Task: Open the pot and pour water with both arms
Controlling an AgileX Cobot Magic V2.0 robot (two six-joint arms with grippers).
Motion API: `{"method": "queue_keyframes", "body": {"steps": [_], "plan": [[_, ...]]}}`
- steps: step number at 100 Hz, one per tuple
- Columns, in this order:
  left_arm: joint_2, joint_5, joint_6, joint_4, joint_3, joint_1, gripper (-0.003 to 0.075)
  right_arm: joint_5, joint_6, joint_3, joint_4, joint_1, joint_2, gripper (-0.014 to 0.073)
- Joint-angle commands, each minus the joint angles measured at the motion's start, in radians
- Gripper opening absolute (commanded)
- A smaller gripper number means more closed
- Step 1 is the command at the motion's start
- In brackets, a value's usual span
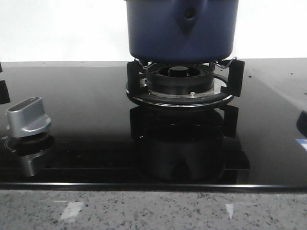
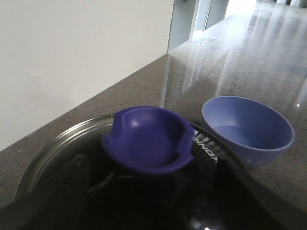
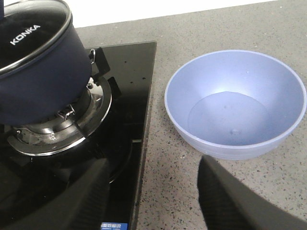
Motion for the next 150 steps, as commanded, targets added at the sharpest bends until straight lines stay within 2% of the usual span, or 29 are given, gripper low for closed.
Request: {"method": "queue_keyframes", "body": {"steps": [1, 53, 70, 87, 96, 128, 150], "plan": [[0.000, 0.010, 0.004, -0.061, -0.066, -0.012, 0.0538, -0.060, -0.012, -0.035, -0.013, 0.000, 0.011, 0.0371], [0.101, -0.019, 0.036, -0.065, -0.136, -0.055, 0.0541, -0.055, -0.012, -0.035, -0.015, 0.000, 0.011, 0.0371], [0.104, -0.021, 0.036, -0.065, -0.136, -0.055, 0.0463, -0.053, -0.012, -0.035, -0.015, 0.000, 0.011, 0.0371], [0.104, -0.019, 0.036, -0.065, -0.136, -0.055, 0.0309, -0.053, -0.012, -0.035, -0.017, 0.000, 0.011, 0.0371], [0.104, -0.017, 0.036, -0.065, -0.136, -0.055, 0.0252, -0.053, -0.012, -0.035, -0.022, 0.000, 0.011, 0.0371], [0.077, 0.006, 0.036, -0.069, -0.138, -0.055, 0.0242, -0.042, -0.012, -0.035, -0.078, 0.000, 0.011, 0.0371], [-0.003, 0.006, 0.036, -0.069, -0.138, -0.014, 0.0242, -0.020, -0.012, -0.035, -0.082, 0.000, 0.056, 0.0371]]}}
